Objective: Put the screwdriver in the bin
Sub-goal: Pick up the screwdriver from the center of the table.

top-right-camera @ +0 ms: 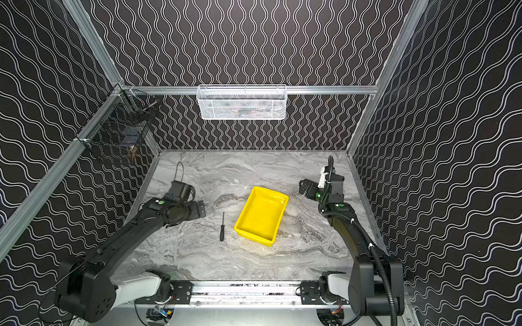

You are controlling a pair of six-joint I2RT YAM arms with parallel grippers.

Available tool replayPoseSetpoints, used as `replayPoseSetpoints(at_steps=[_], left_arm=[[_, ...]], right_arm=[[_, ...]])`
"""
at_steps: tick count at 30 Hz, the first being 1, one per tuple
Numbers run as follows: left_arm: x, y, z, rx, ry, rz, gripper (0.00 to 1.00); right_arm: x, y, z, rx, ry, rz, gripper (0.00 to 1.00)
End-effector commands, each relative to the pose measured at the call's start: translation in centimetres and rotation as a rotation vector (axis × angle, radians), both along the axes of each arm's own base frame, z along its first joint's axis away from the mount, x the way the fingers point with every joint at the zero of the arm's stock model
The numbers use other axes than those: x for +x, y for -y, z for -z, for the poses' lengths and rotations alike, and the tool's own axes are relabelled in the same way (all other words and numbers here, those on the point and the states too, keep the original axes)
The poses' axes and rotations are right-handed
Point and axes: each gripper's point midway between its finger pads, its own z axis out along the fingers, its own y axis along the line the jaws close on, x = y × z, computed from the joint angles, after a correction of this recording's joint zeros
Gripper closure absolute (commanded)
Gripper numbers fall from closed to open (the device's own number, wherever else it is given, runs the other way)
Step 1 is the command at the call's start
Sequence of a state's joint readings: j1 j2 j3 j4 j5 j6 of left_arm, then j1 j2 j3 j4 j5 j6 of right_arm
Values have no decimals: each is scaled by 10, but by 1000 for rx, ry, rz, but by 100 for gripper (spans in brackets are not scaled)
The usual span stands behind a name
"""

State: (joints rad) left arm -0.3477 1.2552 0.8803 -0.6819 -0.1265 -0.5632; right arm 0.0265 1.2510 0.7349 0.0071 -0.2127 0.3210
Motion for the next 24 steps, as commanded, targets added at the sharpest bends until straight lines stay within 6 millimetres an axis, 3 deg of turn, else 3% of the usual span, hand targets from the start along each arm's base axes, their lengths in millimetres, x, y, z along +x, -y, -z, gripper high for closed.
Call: replayPoseSetpoints(at_steps=[1,14,19,24], left_arm=[[0,7,9,15,-35,-20,1],[14,46,48,70,-120,20,16],[13,68,47,39,-132,64,18],[-3,86,43,8,-173,123,19]], right_arm=[[3,-17,-6,50,47,-70,1],[15,-23,10,35,-7,-59,1],[18,-23,12,28,-11,-57,1],[18,-21,10,16,1,-48,1]])
